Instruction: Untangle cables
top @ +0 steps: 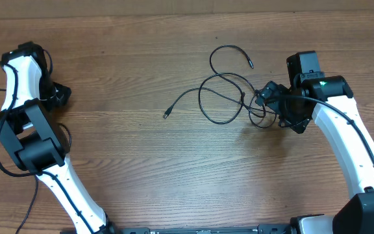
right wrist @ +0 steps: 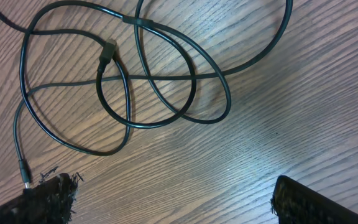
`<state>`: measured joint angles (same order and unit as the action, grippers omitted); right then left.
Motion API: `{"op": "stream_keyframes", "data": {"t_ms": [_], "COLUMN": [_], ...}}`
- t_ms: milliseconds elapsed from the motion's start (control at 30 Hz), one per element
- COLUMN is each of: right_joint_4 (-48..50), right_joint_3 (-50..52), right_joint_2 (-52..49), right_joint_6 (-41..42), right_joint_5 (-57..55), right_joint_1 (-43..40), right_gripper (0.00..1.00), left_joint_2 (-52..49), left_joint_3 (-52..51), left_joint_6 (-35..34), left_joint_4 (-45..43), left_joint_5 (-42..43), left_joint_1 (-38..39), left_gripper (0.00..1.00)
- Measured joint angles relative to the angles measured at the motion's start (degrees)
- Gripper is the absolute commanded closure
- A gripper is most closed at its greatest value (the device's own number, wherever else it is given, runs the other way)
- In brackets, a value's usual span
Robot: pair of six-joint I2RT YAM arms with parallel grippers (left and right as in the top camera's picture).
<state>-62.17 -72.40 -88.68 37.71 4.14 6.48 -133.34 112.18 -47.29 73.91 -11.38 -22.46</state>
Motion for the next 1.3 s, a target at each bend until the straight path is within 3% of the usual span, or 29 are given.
{"op": "stream_keyframes", "data": {"t_ms": [33,67,133,533,600,700,767,833,867,1067,1300], "right_joint_4": [0.0,0.0,0.0,0.2,1.2,2.9,4.0,4.7,5.2,7.3,6.0], "right_joint_3": [0.0,0.0,0.0,0.0,0.0,0.0,0.0,0.0,0.0,0.0,0.0], "right_joint_2": [0.0,0.0,0.0,0.0,0.0,0.0,0.0,0.0,0.0,0.0,0.0], "right_joint_6": [0.0,0.1,0.0,-0.5,-1.7,-3.1,-3.6,-4.0,-4.1,-4.7,-5.5], "right_joint_5": [0.0,0.0,0.1,1.7,3.1,4.9,5.7,6.2,6.4,6.5,4.9], "right_joint_1": [0.0,0.0,0.0,0.0,0.1,0.7,1.9,3.4,4.3,10.6,13.8], "right_gripper": [0.00,0.00,0.00,0.00,0.00,0.00,0.00,0.00,0.00,0.00,0.00], "left_joint_2": [0.0,0.0,0.0,1.2,4.3,11.3,17.6,24.2,27.4,39.4,41.8], "left_joint_3": [0.9,2.4,4.9,9.2,9.7,10.1,10.6,11.5,11.8,11.2,-7.7], "left_joint_6": [0.4,0.7,1.1,1.3,1.5,2.4,2.5,2.4,2.3,1.8,-3.3], "left_joint_4": [0.9,2.4,5.0,15.6,17.1,18.8,20.4,22.1,22.5,22.8,22.3], "left_joint_5": [0.1,0.2,0.3,0.5,0.7,0.9,0.9,0.9,0.9,0.8,-0.9], "left_joint_1": [0.0,0.0,0.0,-0.1,-0.1,-0.2,-0.5,-1.0,-1.5,-5.8,-9.9], "left_gripper": [0.75,0.76,0.67,0.64,0.59,0.37,0.30,0.03,0.00,0.00,0.00]}}
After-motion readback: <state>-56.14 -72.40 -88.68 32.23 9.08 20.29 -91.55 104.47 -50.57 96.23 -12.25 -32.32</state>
